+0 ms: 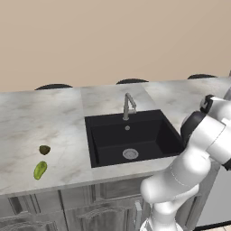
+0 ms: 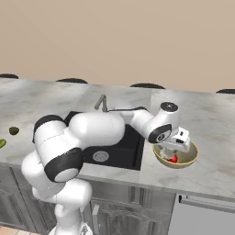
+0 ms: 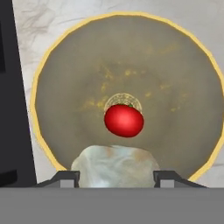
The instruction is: There is a mixed pile of frozen fruits and vegetables on the counter. Locate all the frozen vegetables and place the items in a bowl on the counter. Take all the frozen fruits and defrost them in a running sink.
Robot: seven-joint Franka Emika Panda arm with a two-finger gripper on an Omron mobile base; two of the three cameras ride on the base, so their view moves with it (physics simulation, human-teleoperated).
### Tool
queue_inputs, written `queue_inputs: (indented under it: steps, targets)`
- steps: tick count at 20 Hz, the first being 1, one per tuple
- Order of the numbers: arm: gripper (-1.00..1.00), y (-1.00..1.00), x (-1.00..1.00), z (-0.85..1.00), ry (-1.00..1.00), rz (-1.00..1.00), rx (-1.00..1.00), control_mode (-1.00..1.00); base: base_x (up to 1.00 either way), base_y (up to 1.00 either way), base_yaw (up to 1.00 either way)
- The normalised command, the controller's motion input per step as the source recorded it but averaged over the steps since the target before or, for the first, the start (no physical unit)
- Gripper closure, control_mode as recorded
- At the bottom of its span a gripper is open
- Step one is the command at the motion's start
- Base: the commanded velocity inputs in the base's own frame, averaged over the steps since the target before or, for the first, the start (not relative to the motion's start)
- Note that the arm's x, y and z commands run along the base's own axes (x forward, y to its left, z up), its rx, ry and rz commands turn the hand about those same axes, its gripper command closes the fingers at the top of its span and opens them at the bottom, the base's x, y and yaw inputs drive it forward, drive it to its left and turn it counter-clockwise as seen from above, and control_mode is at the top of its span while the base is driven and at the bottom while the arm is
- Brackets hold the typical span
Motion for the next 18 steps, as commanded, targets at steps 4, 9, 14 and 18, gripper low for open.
queue_inputs:
  steps: [4, 9, 14, 18]
  targets:
    - [-1.00, 0.00, 0.06, -0.09, 0.00, 0.00, 0.02, -1.00, 0.00, 0.00, 0.00]
    - [-1.00, -0.01, 0.01, 0.26, 0.05, 0.00, -0.02, -1.00, 0.00, 0.00, 0.00]
    - [-1.00, -0.01, 0.00, 0.65, 0.13, 0.00, 0.00, -1.00, 0.00, 0.00, 0.00]
    - [-1.00, 0.46, -0.04, 0.39, 0.00, -0.03, 0.05, -1.00, 0.00, 0.00, 0.00]
